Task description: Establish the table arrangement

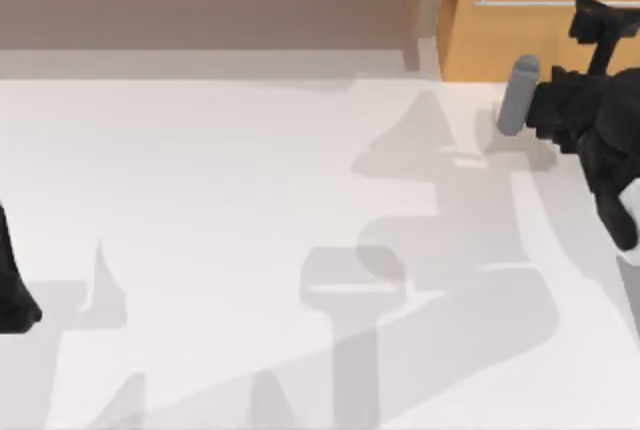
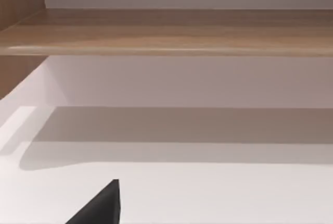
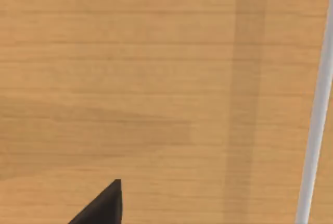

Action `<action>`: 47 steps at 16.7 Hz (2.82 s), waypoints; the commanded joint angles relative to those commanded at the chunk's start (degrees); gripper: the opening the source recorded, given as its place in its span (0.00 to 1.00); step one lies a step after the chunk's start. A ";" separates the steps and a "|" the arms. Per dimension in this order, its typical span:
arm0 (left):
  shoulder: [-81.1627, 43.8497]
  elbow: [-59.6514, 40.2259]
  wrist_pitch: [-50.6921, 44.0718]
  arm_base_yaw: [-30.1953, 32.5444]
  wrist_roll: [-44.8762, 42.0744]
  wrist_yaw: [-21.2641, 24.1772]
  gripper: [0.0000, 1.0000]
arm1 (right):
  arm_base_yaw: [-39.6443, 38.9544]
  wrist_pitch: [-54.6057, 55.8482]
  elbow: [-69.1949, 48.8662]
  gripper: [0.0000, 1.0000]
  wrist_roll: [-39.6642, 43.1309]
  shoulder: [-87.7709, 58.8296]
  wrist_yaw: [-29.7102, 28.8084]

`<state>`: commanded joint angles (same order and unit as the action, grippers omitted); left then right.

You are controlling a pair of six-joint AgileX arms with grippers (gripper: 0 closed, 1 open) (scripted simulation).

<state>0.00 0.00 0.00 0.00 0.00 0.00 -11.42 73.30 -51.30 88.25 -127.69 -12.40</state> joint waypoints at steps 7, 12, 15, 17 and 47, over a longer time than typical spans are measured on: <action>0.00 0.00 0.00 0.00 0.00 0.00 1.00 | -0.27 -0.07 0.28 1.00 -0.49 -0.05 -0.14; 0.00 0.00 0.00 0.00 0.00 0.00 1.00 | -9.50 -2.52 -2.14 1.00 -10.26 2.21 -3.12; 0.00 0.00 0.00 0.00 0.00 0.00 1.00 | -16.80 -6.34 -5.65 1.00 -20.63 2.86 -6.80; 0.00 0.00 0.00 0.00 0.00 0.00 1.00 | -21.00 -9.84 -9.45 1.00 -28.76 2.63 -9.78; 0.00 0.00 0.00 0.00 0.00 0.00 1.00 | -29.22 -44.40 -60.23 1.00 -87.73 -12.41 -30.28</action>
<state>0.00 0.00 0.00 0.00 0.00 0.00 -40.64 28.91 -111.54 0.52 -140.11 -42.67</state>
